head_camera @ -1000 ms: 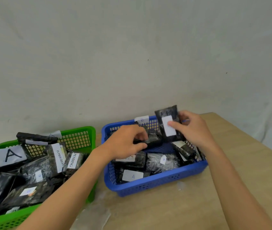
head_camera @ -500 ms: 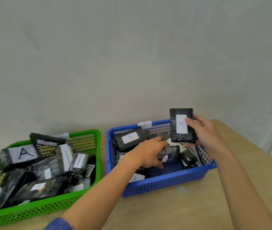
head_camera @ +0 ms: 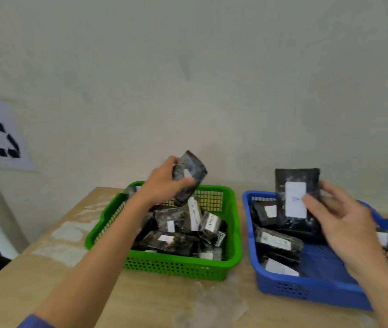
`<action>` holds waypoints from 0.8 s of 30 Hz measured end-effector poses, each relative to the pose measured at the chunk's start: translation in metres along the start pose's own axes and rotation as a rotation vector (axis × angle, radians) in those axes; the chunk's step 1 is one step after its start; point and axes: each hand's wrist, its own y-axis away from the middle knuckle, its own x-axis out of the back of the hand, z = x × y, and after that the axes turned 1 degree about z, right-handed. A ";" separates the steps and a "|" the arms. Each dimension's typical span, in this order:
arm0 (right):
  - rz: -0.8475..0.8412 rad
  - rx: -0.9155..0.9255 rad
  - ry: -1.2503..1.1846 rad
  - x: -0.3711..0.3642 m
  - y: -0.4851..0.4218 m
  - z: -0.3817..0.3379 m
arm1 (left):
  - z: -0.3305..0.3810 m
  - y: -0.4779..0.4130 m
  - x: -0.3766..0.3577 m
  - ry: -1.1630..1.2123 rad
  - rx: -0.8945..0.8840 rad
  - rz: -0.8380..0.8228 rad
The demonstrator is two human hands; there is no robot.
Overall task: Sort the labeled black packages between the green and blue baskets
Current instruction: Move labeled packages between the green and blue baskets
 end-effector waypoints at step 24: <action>-0.389 0.337 0.945 -0.228 -0.042 0.019 | -0.077 -0.016 0.001 -0.408 -0.108 0.119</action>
